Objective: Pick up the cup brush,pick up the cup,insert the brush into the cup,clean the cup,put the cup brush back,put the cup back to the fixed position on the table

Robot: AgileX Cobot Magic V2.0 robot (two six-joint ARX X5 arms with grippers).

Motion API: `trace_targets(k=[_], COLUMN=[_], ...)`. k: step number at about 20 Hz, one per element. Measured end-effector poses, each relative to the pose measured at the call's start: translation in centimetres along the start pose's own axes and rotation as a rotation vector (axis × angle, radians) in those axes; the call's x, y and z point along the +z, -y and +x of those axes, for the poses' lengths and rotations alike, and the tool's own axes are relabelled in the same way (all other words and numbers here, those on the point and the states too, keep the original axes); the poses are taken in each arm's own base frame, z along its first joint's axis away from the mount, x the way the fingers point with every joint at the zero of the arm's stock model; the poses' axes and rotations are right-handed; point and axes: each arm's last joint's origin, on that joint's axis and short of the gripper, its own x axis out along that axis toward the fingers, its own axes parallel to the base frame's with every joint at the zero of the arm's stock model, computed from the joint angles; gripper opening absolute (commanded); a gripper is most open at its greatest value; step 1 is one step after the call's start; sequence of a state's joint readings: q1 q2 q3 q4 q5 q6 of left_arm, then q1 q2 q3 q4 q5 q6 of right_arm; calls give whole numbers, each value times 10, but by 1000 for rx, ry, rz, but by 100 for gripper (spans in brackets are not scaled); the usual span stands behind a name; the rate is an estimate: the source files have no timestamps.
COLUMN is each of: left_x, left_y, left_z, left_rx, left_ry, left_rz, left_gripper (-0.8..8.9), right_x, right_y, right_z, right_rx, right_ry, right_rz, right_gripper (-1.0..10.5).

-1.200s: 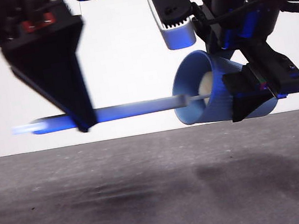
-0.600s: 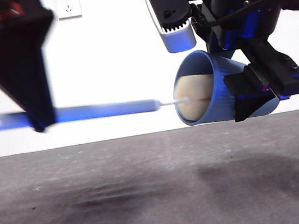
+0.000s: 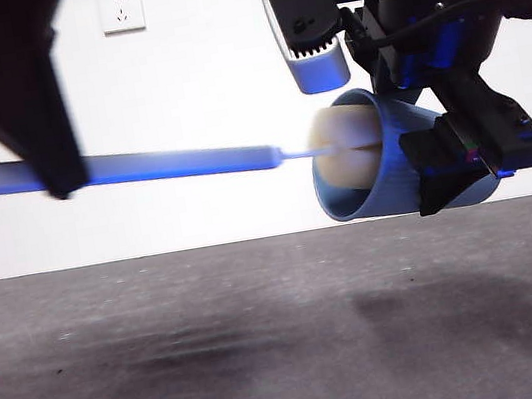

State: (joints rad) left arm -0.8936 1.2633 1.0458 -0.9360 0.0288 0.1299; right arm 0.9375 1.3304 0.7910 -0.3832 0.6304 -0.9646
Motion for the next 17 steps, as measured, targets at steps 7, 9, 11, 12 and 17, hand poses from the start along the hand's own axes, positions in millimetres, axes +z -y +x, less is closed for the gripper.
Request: trace_targets(k=[7,9,11,12,17], left_x=[19,20,18,16,-11], left_y=[-2,-2,-2,-2,-1], left_z=[27,27,26,25,-10], left_rx=[-39,-40,-39,-26,96], left_ry=[50,52,37,22,-51], left_rz=[-11,-17,-22,-27,-31], left_gripper=[-9,-9,-9,-8,-9], right_x=[4,4,5,5,1], right_y=[-3,-3,-3,-4,0], right_z=[-4,-4,-4,-5,-1], right_rx=[-3,-5,-5,-3,-2], right_ry=[11,8,10,15,5], right_rz=[-14,-8,2,8,114], right_gripper=[-13,-13,-13,-13,-13])
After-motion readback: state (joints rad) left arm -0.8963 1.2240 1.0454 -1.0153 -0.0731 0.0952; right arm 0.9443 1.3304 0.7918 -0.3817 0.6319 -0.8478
